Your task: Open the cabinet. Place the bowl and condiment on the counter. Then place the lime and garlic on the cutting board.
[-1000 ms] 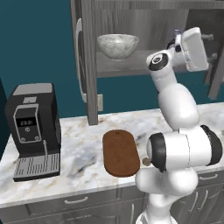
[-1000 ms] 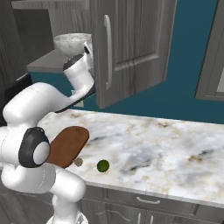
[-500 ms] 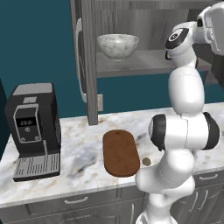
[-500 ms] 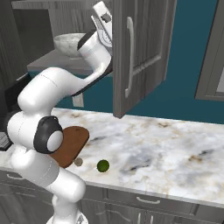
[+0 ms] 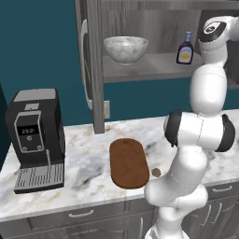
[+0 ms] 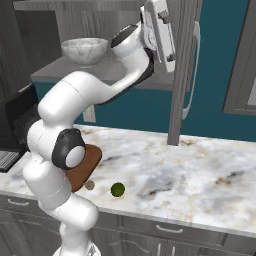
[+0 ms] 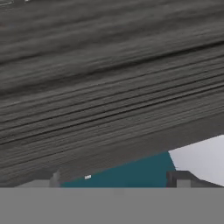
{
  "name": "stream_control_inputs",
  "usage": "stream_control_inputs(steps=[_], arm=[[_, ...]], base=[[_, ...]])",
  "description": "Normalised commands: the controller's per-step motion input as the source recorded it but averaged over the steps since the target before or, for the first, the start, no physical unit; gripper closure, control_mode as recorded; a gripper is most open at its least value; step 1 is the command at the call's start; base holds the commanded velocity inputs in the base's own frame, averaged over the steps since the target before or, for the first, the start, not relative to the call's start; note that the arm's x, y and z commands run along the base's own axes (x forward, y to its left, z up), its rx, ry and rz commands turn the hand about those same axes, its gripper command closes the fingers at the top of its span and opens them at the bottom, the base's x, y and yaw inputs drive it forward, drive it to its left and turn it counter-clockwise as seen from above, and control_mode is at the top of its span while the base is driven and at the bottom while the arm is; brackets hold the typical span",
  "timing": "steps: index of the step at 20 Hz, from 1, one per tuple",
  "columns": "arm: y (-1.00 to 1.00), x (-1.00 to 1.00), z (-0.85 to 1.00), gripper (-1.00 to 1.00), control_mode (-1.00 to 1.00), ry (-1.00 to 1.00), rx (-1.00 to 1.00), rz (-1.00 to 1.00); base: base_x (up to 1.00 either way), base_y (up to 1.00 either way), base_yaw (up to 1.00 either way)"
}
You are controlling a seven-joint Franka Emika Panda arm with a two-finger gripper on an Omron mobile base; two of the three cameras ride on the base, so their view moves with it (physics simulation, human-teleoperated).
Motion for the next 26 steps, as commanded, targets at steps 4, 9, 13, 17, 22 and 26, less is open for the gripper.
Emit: stream_control_inputs(steps=[4,9,13,17,22,26], arm=[[-0.18,0.2,-0.39,-1.0,-1.0,0.01,-0.14,0.2],[1.0,-0.06,-0.98,-1.0,-1.0,0.0,-0.18,0.57],[1.0,-0.12,-0.81,-1.0,-1.0,0.04,-0.03,0.71],[0.97,-0.22,-0.26,-1.0,-1.0,0.21,-0.02,0.71],[0.55,-0.32,-0.15,-1.0,-1.0,0.14,-0.01,0.35],[-0.11,-0.24,-0.04,-1.0,-1.0,0.0,0.12,0.0]], base=[[0.0,0.0,0.0],[0.0,0.0,0.0],[0.0,0.0,0.0],[0.0,0.0,0.0],[0.0,0.0,0.0],[0.0,0.0,0.0]])
